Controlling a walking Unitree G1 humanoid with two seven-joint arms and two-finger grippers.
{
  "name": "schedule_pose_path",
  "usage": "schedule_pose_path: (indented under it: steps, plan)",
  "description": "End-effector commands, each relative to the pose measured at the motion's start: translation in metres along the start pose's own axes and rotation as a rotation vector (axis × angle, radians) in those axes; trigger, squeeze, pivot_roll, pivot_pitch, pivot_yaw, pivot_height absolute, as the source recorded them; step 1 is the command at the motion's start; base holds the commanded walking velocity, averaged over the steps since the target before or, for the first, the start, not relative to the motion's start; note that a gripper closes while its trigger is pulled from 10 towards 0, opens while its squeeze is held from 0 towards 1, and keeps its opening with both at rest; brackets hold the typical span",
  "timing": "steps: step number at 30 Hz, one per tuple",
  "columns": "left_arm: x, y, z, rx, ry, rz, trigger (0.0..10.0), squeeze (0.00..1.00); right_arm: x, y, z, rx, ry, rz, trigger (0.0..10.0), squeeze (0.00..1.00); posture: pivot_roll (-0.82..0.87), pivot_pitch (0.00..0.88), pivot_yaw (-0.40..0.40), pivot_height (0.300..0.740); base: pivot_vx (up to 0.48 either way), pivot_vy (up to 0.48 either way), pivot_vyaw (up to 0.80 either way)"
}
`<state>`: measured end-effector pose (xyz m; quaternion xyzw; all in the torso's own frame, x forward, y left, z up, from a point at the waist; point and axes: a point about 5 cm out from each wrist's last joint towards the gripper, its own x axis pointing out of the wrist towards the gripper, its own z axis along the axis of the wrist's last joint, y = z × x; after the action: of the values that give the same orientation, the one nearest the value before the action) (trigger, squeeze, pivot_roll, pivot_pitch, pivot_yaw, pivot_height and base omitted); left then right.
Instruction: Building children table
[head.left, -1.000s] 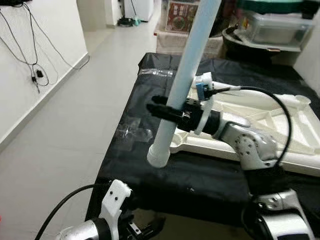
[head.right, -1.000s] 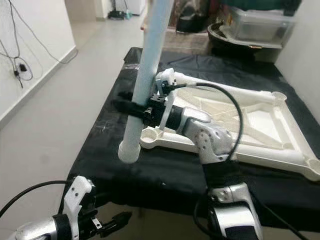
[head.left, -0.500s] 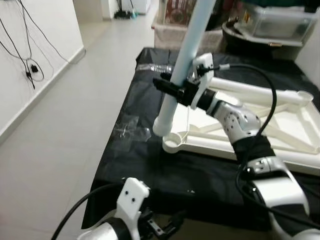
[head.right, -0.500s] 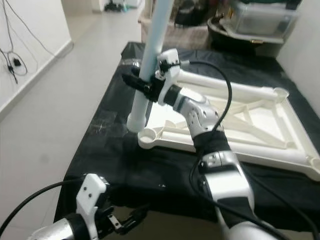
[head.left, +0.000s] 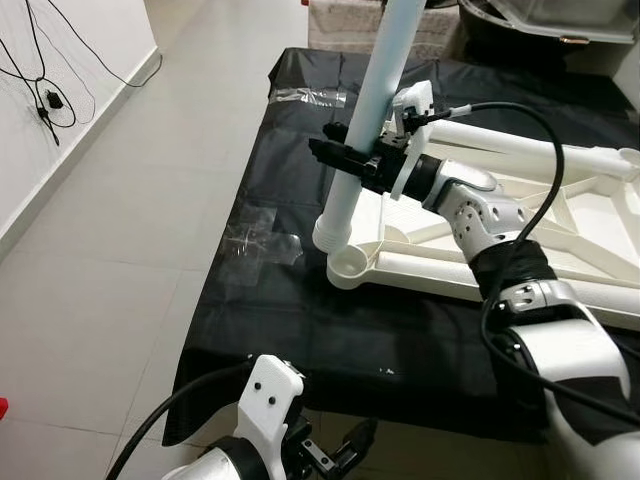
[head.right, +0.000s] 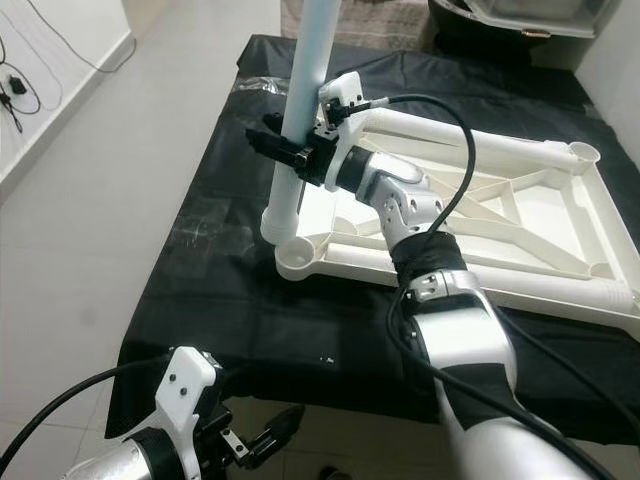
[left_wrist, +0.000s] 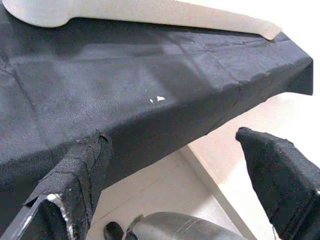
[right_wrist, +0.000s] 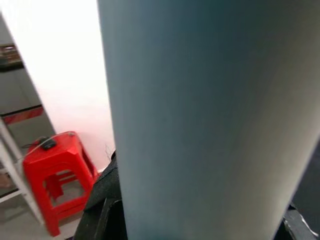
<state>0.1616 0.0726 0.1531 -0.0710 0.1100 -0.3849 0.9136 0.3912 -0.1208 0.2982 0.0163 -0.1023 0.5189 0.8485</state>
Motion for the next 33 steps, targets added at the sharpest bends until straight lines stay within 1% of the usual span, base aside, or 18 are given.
schedule_pose_path:
  steps: [1, 6, 10, 15, 21, 22, 23, 25, 29, 31, 32, 33]
  plan:
    - [-0.002, 0.0, -0.003, -0.004, 0.02, 0.009, 10.0, 0.0, -0.009, -0.004, -0.003, 0.023, 0.013, 0.009, 0.0, 0.0, 0.09, 0.257, -0.064, 0.74, 0.0, 0.0, 0.0]
    - [-0.002, 0.0, -0.004, -0.003, 0.023, 0.008, 10.0, 0.0, -0.013, -0.002, -0.006, 0.022, 0.038, 0.066, 0.0, 0.0, 0.09, 0.252, -0.06, 0.74, 0.0, 0.0, 0.0]
    - [-0.002, 0.001, -0.004, 0.001, 0.025, 0.008, 10.0, 0.0, -0.017, 0.0, -0.015, 0.02, 0.089, 0.115, 0.0, 0.0, 0.09, 0.25, -0.058, 0.74, 0.0, 0.0, 0.0]
    - [-0.002, 0.001, -0.004, 0.004, 0.025, 0.008, 10.0, 0.0, -0.019, 0.001, -0.021, 0.018, 0.118, 0.138, 0.0, 0.0, 0.09, 0.251, -0.057, 0.74, 0.0, 0.0, 0.0]
    - [-0.002, 0.001, -0.003, 0.007, 0.021, 0.01, 10.0, 0.0, -0.02, 0.001, -0.022, 0.01, 0.127, 0.145, 0.0, 0.0, 0.09, 0.248, -0.057, 0.74, 0.0, 0.0, 0.0]
    - [-0.002, 0.002, -0.002, 0.008, 0.012, 0.02, 10.0, 0.0, -0.02, 0.002, -0.023, 0.003, 0.138, 0.156, 0.0, 0.0, 0.09, 0.246, -0.057, 0.74, 0.0, 0.0, 0.0]
    - [-0.002, 0.007, 0.002, 0.03, -0.022, 0.08, 10.0, 0.0, -0.021, 0.003, -0.024, -0.002, 0.153, 0.174, 0.0, 0.0, 0.09, 0.241, -0.059, 0.74, 0.0, 0.0, 0.0]
    - [-0.002, 0.007, 0.002, 0.03, -0.022, 0.08, 10.0, 0.0, -0.021, 0.003, -0.024, -0.002, 0.153, 0.174, 0.0, 0.0, 0.09, 0.241, -0.059, 0.74, 0.0, 0.0, 0.0]
    - [-0.002, 0.014, 0.007, 0.059, -0.061, 0.167, 10.0, 0.0, -0.023, 0.003, -0.026, -0.003, 0.166, 0.188, 0.0, 0.0, 0.09, 0.241, -0.061, 0.74, 0.0, 0.0, 0.0]
    - [-0.002, 0.014, 0.007, 0.059, -0.061, 0.167, 10.0, 0.0, -0.023, 0.003, -0.026, -0.003, 0.166, 0.188, 0.0, 0.0, 0.09, 0.241, -0.061, 0.74, 0.0, 0.0, 0.0]
    - [-0.002, 0.016, 0.008, 0.085, -0.076, 0.201, 10.0, 0.0, -0.024, 0.003, -0.029, -0.006, 0.181, 0.184, 0.0, 0.0, 0.09, 0.236, -0.064, 0.74, 0.0, 0.0, 0.0]
    - [-0.002, 0.016, 0.008, 0.085, -0.076, 0.201, 10.0, 0.0, -0.024, 0.003, -0.029, -0.006, 0.181, 0.184, 0.0, 0.0, 0.09, 0.236, -0.064, 0.74, 0.0, 0.0, 0.0]
